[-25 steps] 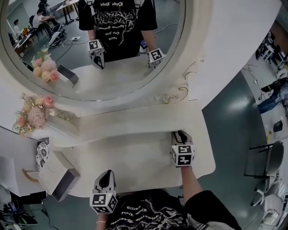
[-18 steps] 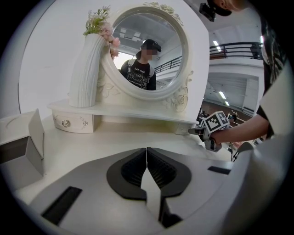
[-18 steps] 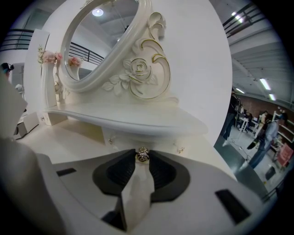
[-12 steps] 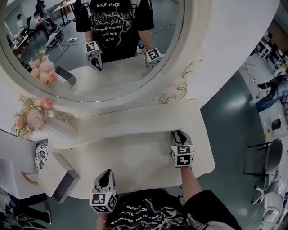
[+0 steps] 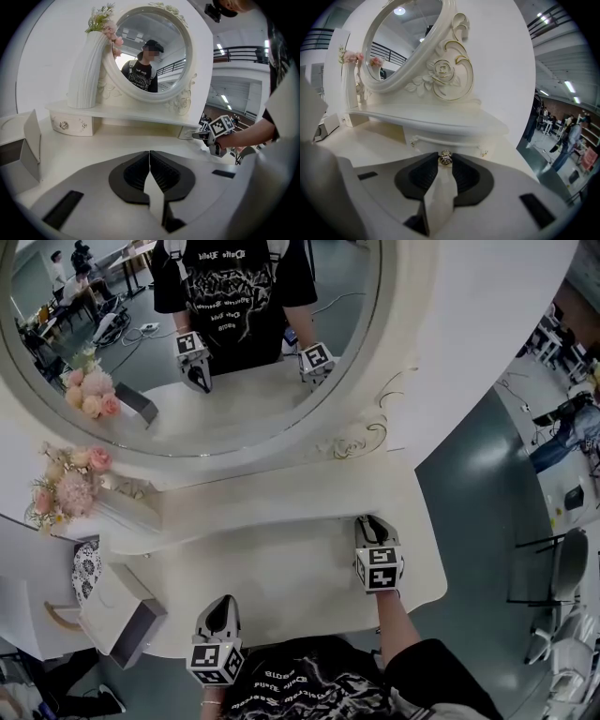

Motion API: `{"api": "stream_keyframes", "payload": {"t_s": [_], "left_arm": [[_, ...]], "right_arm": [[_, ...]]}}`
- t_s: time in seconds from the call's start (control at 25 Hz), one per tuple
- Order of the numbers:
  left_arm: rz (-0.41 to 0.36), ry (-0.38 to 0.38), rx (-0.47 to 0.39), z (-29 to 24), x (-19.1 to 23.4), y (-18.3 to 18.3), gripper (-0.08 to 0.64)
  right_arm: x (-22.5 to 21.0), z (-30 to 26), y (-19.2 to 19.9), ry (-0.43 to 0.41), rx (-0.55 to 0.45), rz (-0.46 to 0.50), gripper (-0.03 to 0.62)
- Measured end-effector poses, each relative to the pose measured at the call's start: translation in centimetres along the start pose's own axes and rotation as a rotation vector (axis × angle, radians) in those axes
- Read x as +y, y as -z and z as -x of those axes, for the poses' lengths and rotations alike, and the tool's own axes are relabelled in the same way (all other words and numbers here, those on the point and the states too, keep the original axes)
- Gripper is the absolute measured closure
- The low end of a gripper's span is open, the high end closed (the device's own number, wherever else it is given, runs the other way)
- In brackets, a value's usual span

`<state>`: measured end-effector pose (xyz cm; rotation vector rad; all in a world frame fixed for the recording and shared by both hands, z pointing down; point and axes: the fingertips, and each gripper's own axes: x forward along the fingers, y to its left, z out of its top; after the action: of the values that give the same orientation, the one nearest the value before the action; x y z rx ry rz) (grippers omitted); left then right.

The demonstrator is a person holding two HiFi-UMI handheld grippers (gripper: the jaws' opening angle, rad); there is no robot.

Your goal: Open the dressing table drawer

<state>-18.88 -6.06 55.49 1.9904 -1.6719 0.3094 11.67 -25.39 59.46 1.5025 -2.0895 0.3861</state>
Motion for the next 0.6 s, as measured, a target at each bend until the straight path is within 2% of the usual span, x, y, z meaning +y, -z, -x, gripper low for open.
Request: {"api": "stream_keyframes", "payload": {"t_s": [0.6], "left_arm": [[-0.015, 0.022, 0.002, -0.12, -0.57, 0.01, 0.543]], "right_arm": [[-0.01, 0.63, 0.47, -0.005, 0.009, 0.0, 0.491]]}}
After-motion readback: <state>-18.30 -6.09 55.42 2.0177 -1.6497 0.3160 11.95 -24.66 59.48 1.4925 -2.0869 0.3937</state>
